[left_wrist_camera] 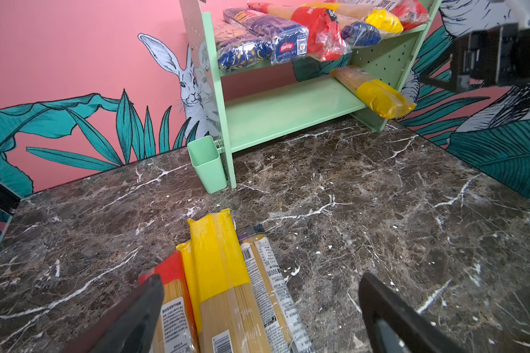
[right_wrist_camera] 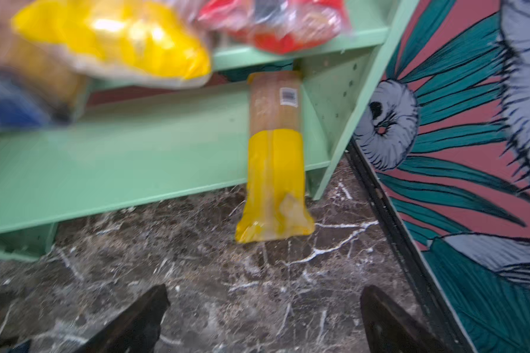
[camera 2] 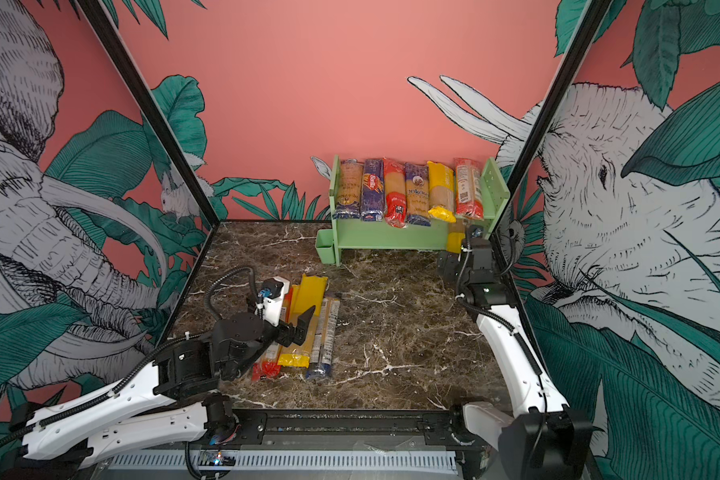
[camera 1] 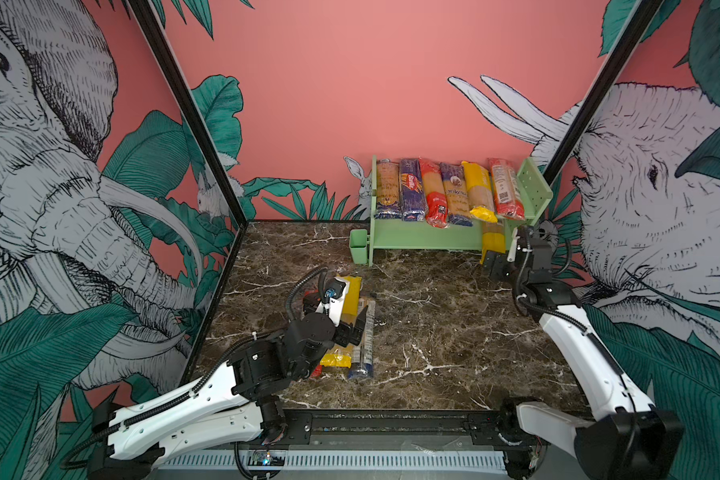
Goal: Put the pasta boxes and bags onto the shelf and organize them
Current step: 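Stand the yellow-banded bag against the lower tier and open the right gripper, then reach the right gripper back over the remaining bags and lower onto the yellow-banded bag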
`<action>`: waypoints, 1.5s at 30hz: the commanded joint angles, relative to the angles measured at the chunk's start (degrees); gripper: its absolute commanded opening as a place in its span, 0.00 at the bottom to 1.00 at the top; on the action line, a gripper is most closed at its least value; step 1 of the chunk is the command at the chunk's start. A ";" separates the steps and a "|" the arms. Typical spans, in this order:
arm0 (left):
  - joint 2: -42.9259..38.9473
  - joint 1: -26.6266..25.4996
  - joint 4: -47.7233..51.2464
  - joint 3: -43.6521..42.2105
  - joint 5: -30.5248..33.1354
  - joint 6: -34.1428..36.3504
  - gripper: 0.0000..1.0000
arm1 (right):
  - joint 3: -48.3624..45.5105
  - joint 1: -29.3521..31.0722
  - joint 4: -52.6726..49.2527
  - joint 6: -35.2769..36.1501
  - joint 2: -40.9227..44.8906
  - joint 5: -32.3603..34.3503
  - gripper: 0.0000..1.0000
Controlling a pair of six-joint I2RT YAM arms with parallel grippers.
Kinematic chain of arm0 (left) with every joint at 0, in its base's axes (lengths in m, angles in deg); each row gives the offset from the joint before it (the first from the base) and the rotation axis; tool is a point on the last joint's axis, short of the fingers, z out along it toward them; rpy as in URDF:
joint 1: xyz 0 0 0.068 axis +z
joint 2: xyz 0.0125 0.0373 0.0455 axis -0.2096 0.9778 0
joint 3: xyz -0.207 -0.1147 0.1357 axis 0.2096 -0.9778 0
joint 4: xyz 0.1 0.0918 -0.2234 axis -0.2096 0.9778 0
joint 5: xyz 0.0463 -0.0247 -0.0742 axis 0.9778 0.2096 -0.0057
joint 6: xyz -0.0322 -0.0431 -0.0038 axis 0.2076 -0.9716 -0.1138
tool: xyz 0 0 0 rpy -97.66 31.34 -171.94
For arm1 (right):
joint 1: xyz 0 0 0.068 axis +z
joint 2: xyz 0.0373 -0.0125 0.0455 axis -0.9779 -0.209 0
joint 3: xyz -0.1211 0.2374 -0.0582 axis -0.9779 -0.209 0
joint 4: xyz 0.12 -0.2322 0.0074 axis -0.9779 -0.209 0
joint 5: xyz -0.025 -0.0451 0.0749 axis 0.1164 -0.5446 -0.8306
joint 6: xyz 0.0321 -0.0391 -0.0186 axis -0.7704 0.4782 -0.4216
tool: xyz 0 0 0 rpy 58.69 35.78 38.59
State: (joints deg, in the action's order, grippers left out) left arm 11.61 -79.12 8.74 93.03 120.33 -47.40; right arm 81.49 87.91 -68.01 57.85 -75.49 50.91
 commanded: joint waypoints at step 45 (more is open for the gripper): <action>-32.42 0.14 33.55 -1.91 7.43 -12.89 0.99 | 19.01 66.13 8.65 -33.81 -47.83 11.05 0.99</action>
State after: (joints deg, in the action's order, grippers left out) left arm -21.09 -79.12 40.79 90.04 126.40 -59.38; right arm 98.69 153.61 -59.84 25.94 -121.95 62.17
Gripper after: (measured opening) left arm 0.992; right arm 0.989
